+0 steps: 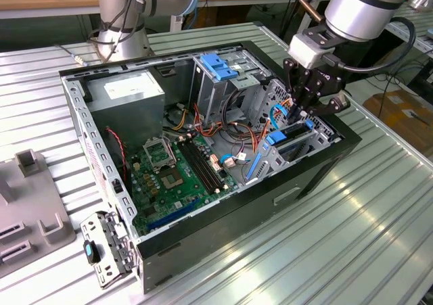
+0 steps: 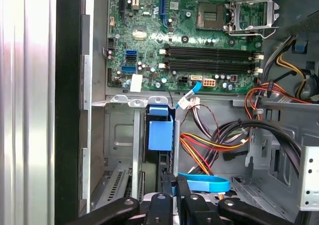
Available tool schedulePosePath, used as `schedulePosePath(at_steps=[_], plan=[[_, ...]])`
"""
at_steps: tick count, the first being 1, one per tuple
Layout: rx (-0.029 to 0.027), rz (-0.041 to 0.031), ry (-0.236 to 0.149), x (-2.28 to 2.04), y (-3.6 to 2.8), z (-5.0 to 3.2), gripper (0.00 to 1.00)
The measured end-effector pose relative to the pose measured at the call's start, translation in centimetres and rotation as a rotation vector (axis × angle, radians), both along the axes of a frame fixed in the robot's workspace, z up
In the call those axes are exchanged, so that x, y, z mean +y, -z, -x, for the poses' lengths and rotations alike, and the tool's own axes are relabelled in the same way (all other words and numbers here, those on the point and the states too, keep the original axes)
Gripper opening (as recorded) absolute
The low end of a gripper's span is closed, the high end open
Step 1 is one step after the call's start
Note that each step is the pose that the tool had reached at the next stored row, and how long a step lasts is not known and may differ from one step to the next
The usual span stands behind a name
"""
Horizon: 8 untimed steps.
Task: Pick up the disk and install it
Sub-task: 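Insert the first disk wire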
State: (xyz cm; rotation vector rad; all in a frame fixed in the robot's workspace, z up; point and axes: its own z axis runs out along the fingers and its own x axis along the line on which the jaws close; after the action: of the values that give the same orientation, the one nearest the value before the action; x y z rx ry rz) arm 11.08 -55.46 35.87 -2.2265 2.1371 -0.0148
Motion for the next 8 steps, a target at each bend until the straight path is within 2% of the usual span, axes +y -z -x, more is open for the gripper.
schedulePosePath(at_steps=[8], plan=[[-0.0013,0.0,-0.002,0.0,0.05,0.0,0.16]])
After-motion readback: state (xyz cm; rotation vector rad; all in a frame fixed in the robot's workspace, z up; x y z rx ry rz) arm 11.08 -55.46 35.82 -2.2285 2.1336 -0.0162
